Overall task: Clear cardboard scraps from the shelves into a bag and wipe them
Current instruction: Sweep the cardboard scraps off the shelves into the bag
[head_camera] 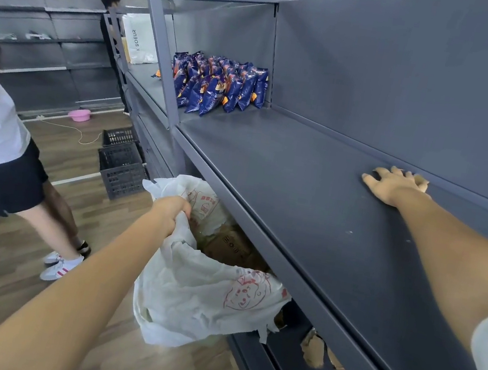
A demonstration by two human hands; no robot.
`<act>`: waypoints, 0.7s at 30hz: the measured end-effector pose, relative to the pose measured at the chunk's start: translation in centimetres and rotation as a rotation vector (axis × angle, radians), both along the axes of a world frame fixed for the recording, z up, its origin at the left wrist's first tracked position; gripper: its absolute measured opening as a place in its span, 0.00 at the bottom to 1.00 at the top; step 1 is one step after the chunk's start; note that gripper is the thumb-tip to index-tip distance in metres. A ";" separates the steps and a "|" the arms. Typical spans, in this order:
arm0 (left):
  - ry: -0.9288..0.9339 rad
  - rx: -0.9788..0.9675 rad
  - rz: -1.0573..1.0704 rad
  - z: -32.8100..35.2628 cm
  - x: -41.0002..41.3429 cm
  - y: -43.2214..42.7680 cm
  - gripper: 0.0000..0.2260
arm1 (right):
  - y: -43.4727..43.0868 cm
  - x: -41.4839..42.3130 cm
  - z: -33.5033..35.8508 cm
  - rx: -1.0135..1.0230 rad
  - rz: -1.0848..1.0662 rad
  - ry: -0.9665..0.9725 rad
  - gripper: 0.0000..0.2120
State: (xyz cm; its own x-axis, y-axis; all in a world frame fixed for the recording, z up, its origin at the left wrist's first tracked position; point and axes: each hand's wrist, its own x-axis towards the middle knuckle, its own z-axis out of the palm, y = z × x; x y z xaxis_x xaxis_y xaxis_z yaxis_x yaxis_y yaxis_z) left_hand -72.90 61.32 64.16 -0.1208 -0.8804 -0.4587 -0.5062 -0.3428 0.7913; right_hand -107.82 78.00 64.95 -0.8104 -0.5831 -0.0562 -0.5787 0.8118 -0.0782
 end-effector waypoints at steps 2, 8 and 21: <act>0.003 -0.005 0.002 0.0 0.0 0.2 0.19 | -0.1 -0.1 -0.1 0.011 0.004 0.016 0.29; 0.017 -0.018 0.014 -0.2 0.0 0.4 0.17 | 0.1 0.3 -0.1 0.022 0.028 0.025 0.31; 0.043 -0.027 -0.002 -0.6 0.3 0.5 0.05 | -3.7 12.4 -0.8 -0.091 0.446 0.004 0.30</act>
State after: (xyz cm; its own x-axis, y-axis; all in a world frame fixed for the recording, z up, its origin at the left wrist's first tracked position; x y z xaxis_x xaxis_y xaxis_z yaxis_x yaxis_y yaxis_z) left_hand -72.57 61.80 63.55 -0.1415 -0.8921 -0.4290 -0.4724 -0.3200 0.8213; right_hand -95.46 74.30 64.18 -0.4794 -0.8775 0.0142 -0.8705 0.4734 -0.1346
